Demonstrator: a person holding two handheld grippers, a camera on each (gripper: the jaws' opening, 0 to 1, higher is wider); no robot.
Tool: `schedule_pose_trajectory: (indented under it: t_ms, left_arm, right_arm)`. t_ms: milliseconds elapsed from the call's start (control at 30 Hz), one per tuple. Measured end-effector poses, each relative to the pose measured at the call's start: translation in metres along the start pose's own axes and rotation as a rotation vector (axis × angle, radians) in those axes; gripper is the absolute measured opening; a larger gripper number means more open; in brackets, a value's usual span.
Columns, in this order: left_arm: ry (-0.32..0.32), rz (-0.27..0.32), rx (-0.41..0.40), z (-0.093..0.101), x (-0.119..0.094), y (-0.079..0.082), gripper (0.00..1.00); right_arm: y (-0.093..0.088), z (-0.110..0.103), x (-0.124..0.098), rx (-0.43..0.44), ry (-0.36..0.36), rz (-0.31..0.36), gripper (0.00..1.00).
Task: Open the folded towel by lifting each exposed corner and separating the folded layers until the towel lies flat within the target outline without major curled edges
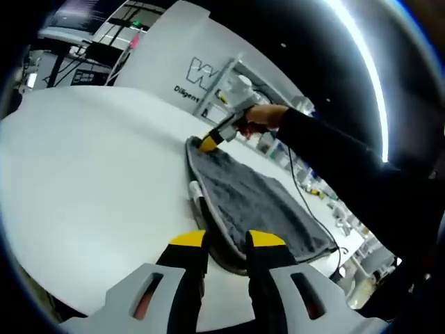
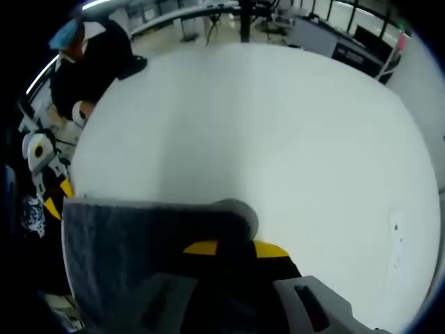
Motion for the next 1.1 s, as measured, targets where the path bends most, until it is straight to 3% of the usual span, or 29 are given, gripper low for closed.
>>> schedule_pose_trajectory:
  t_ms: [133,267,500,733,933,1100]
  left_arm:
    - [-0.008,-0.021,0.074,0.0,0.005,-0.004,0.09]
    - [-0.019,-0.031,0.071,-0.003,0.008,-0.004,0.02]
    - [-0.035,-0.039,0.083,-0.003,0.008,-0.004,0.01]
    - [-0.051,-0.054,0.144,-0.002,0.007,-0.004,0.0]
    - [-0.09,-0.061,0.101,-0.003,0.004,0.001,0.0]
    - [-0.103,-0.056,0.119,-0.004,0.004,0.006,0.0]
  right_arm:
    - [0.0,-0.001,0.0,0.001,0.002,0.003,0.09]
    - [0.001,-0.001,0.001,-0.005,0.007,0.008,0.08]
    - [0.0,-0.004,0.001,-0.028,0.021,0.009,0.04]
    - [0.0,-0.006,0.002,-0.068,0.02,0.005,0.01]
    - [0.001,-0.005,0.002,-0.066,0.013,0.008,0.01]
    - [0.004,-0.004,0.002,-0.059,0.007,0.014,0.01]
Point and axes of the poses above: the point that each gripper's makers call its tool centre point, and the gripper's own axes: x roughly forward along the fingers, z roughly to its right, y roughly out of its top, the point moved 3 cm from there along -x, roughly backward along the fingers, and after that the axes turned 12 degrees about x, right-handed, at the moved point
